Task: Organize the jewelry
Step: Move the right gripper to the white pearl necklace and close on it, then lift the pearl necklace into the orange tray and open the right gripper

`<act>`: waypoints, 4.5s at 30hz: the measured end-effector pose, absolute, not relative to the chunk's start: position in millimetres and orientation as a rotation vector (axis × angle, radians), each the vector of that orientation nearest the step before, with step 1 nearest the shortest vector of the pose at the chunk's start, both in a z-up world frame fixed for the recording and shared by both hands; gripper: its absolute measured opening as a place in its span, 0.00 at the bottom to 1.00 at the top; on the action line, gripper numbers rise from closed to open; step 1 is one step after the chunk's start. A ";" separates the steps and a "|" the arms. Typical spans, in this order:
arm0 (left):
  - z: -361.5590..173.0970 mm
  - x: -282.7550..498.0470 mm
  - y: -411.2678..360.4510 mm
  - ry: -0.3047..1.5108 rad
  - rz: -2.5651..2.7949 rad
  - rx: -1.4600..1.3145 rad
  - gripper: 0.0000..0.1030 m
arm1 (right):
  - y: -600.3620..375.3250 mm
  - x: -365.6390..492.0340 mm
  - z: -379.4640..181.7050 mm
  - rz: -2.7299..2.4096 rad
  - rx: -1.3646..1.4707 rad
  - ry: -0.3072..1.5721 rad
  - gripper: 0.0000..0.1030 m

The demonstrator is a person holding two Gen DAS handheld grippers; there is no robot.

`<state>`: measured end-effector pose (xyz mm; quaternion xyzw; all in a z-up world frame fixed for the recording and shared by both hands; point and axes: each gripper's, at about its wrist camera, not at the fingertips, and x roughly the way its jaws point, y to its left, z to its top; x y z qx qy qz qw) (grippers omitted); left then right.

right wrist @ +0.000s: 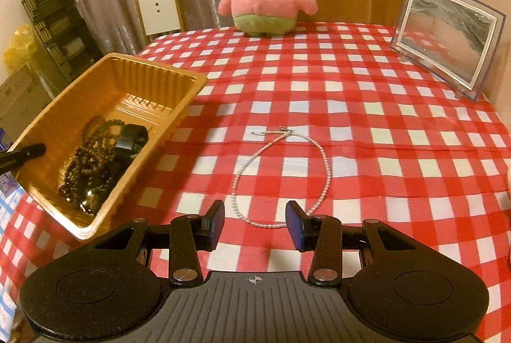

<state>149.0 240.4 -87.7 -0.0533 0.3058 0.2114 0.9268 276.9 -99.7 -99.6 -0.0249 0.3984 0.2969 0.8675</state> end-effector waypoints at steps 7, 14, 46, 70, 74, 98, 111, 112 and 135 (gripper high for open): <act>-86.4 147.3 239.9 0.625 0.439 -0.104 0.09 | -100.7 285.1 -101.5 0.618 -0.063 0.831 0.41; -86.2 146.8 239.5 0.628 0.441 -0.101 0.10 | -103.1 298.9 -109.6 0.602 -0.082 0.833 0.41; -90.8 152.4 241.5 0.647 0.445 -0.099 0.11 | -89.4 368.6 -152.9 0.529 -0.223 0.824 0.02; -90.1 155.5 240.5 0.644 0.441 -0.099 0.10 | -84.8 329.9 3.2 0.710 -0.091 0.590 0.01; -89.7 155.8 239.9 0.642 0.437 -0.097 0.10 | -81.1 326.1 15.9 0.729 -0.081 0.580 0.01; -89.3 159.9 244.9 0.630 0.425 -0.117 0.10 | 3.9 294.2 93.2 1.068 0.030 0.491 0.01; -88.0 162.1 246.7 0.626 0.418 -0.131 0.10 | 90.9 302.9 13.4 1.182 0.154 0.792 0.01; -88.0 162.2 246.8 0.626 0.417 -0.132 0.10 | 93.1 306.8 1.9 1.170 0.156 0.824 0.01; -90.8 160.8 247.4 0.633 0.408 -0.139 0.10 | 84.1 307.8 -71.8 0.967 -0.002 0.847 0.53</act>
